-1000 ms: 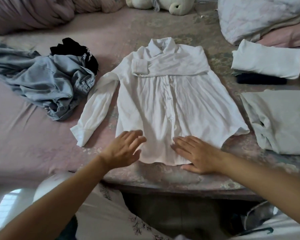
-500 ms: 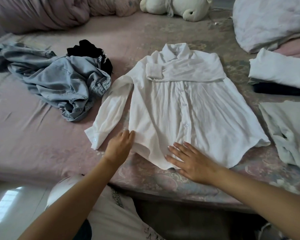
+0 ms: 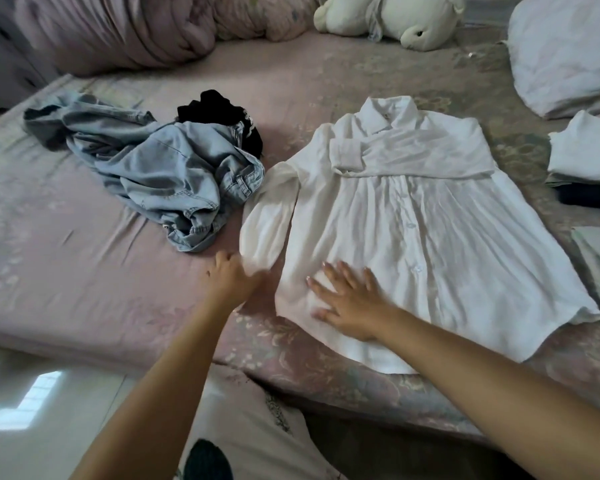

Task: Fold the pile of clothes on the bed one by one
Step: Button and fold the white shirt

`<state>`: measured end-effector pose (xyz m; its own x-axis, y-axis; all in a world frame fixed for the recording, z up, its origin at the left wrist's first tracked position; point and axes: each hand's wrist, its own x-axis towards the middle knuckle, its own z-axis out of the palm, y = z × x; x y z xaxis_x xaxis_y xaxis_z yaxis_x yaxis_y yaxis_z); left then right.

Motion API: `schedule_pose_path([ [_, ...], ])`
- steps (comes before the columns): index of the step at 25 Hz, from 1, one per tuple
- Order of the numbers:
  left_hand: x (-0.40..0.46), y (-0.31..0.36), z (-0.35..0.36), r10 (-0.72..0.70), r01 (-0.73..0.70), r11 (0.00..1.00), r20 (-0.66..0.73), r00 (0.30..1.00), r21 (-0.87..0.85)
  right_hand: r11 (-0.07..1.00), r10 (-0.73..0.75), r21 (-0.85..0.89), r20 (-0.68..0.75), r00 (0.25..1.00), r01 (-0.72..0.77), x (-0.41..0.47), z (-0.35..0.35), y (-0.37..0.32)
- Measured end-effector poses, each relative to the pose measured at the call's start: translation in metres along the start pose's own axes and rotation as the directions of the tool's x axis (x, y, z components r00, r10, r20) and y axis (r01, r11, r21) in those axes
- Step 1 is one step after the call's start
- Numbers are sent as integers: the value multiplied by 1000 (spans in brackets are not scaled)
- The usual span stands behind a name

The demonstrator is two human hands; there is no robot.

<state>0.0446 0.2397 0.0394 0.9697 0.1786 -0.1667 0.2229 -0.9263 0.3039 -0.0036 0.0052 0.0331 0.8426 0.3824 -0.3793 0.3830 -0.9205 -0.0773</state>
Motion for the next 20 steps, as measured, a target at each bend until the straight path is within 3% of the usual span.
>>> schedule_pose_path([
  [2, 4, 0, -3, 15, -25, 978, -47, 999, -207, 998, -2, -64, 12, 1000, 3, 2, 9, -3],
  [4, 8, 8, -21, -64, -16, 935, -212, 975, -353, 997, -10, 80, -14, 1000, 11, 2, 10, 3],
  [5, 8, 18, -32, -25, -87, 952, -356, 934, -295, 962, 18, 272, -73, 997, 3, 0, 4, 7],
  [6, 7, 33, -41, 110, -213, 965, -506, 855, -151, 859, 89, 513, -147, 985, -1, -1, -4, 14],
  [7, 4, 53, -48, 299, -358, 934, -591, 749, 19, 702, 198, 712, -202, 959, 4, -1, -11, 23],
  [8, -4, 75, -49, 507, -495, 846, -581, 636, 196, 549, 318, 836, -209, 925, 0, -1, -20, 35],
  [9, -18, 95, -44, 708, -623, 703, -428, 562, 343, 389, 415, 921, -166, 895, -10, -2, -29, 47],
  [10, -34, 111, -33, 808, -718, 584, -192, 557, 378, 222, 475, 975, -85, 876, -26, -3, -35, 58],
  [11, -49, 121, -21, 787, -757, 569, 51, 614, 322, 94, 502, 994, -3, 865, -51, -5, -40, 66],
  [12, -60, 126, -11, 687, -732, 632, 253, 681, 254, 11, 490, 997, 63, 870, -78, -7, -44, 71],
  [13, -65, 124, -3, 604, -662, 728, 290, 742, 180, -11, 462, 995, 95, 882, -102, -9, -45, 73],
  [16, -56, 114, 11, 450, -444, 892, 78, 890, -84, 98, 399, 980, 119, 909, -171, -4, -38, 66],
  [18, -54, 110, 25, 407, -389, 910, 135, 903, -144, 213, 373, 960, 94, 923, -184, -1, -34, 54],
  [20, -59, 106, 37, 427, -399, 902, 197, 882, -166, 416, 358, 897, -11, 934, -149, -1, -30, 47],
])
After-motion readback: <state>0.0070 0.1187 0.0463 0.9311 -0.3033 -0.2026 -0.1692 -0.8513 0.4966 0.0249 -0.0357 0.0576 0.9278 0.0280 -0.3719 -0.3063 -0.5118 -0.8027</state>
